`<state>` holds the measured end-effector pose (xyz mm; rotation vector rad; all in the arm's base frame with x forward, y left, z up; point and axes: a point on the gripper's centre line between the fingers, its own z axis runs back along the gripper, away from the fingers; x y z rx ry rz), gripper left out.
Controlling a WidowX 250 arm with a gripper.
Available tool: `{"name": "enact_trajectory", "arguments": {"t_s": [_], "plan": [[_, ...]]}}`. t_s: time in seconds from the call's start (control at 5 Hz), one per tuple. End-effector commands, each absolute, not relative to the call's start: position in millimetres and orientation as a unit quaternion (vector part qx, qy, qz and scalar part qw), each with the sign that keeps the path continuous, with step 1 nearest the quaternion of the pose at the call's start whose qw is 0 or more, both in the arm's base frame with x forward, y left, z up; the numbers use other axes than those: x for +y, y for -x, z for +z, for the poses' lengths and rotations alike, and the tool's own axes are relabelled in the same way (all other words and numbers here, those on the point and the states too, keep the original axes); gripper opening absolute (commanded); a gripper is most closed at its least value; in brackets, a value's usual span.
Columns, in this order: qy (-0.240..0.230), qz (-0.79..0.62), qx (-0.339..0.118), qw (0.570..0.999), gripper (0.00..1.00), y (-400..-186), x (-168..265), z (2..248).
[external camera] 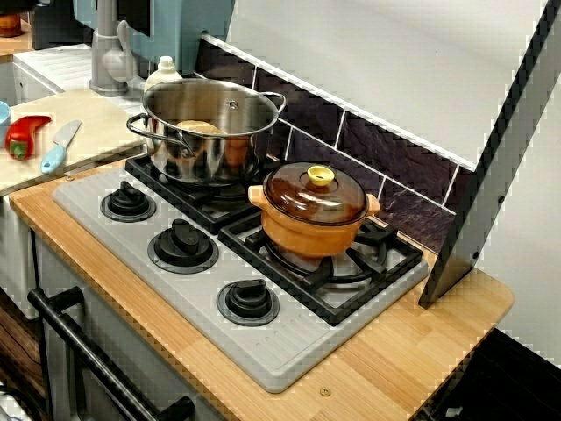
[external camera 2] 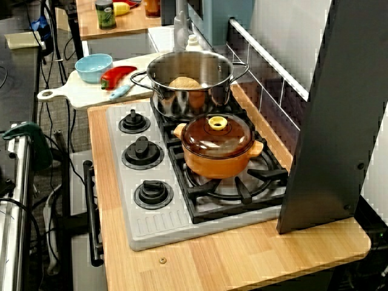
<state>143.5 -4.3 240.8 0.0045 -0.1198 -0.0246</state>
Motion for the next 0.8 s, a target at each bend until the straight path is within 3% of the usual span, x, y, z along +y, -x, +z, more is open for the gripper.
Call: {"name": "enact_trajectory", "arguments": {"t_s": [0.0,0.4,0.6], "plan": [[-0.039,0.058,-0.093,0.993,1.00,-195,25,242],[-0.061,0.142,-0.097,0.983,1.00,-230,81,225],[-0.080,0.160,-0.096,0.979,1.00,-234,96,213]]}}
